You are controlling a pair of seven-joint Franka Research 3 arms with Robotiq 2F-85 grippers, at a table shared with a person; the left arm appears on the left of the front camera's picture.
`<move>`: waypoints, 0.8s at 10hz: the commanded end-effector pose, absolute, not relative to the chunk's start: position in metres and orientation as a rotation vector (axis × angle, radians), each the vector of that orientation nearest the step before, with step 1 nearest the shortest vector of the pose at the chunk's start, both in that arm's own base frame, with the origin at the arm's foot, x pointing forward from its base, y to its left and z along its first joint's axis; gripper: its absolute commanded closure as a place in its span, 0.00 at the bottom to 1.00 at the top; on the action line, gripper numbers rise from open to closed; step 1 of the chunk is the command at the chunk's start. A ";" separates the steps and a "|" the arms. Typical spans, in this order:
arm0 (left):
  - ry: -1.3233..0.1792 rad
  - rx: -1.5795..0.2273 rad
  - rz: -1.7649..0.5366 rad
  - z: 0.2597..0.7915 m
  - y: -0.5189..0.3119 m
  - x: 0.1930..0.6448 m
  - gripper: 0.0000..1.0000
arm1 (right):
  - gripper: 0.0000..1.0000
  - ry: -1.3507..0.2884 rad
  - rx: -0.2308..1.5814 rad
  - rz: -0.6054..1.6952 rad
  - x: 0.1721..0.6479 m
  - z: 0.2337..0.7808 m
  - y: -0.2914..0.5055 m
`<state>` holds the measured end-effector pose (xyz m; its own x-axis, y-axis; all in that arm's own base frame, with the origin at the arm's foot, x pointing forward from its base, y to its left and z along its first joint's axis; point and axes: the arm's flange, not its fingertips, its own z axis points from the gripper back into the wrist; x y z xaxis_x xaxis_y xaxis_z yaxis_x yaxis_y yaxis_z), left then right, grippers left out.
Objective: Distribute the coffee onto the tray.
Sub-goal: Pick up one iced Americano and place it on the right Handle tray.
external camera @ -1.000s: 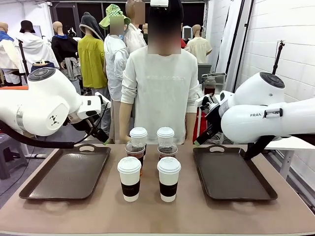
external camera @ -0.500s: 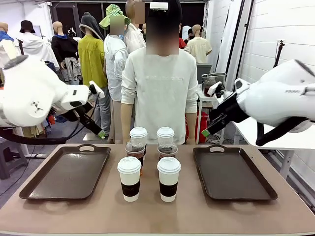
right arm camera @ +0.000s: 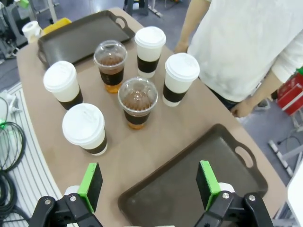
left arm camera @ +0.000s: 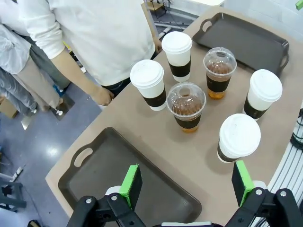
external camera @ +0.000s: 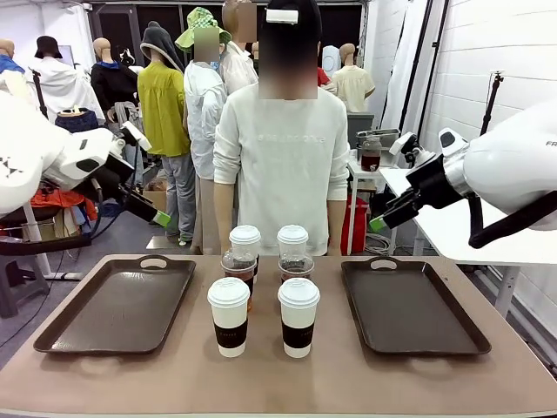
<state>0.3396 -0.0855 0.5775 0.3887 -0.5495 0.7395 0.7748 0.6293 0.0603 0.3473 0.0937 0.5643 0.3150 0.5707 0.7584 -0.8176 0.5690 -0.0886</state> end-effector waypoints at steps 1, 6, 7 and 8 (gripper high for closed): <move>-0.825 -0.354 -0.872 0.568 -0.082 0.337 0.00 | 0.00 -0.876 0.372 0.969 0.356 0.560 0.096; -0.806 -0.332 -0.850 0.575 -0.082 0.337 0.00 | 0.00 -0.852 0.346 0.954 0.348 0.565 0.095; -0.806 -0.332 -0.850 0.575 -0.082 0.337 0.00 | 0.00 -0.852 0.346 0.954 0.348 0.565 0.095; -0.806 -0.332 -0.850 0.575 -0.082 0.337 0.00 | 0.00 -0.852 0.346 0.954 0.348 0.565 0.095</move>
<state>0.3379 -0.0843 0.5750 0.3949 -0.5455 0.7392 0.7711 0.6343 0.0560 0.3481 0.0948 0.5654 0.2936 0.5706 0.7670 -0.8202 0.5624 -0.1044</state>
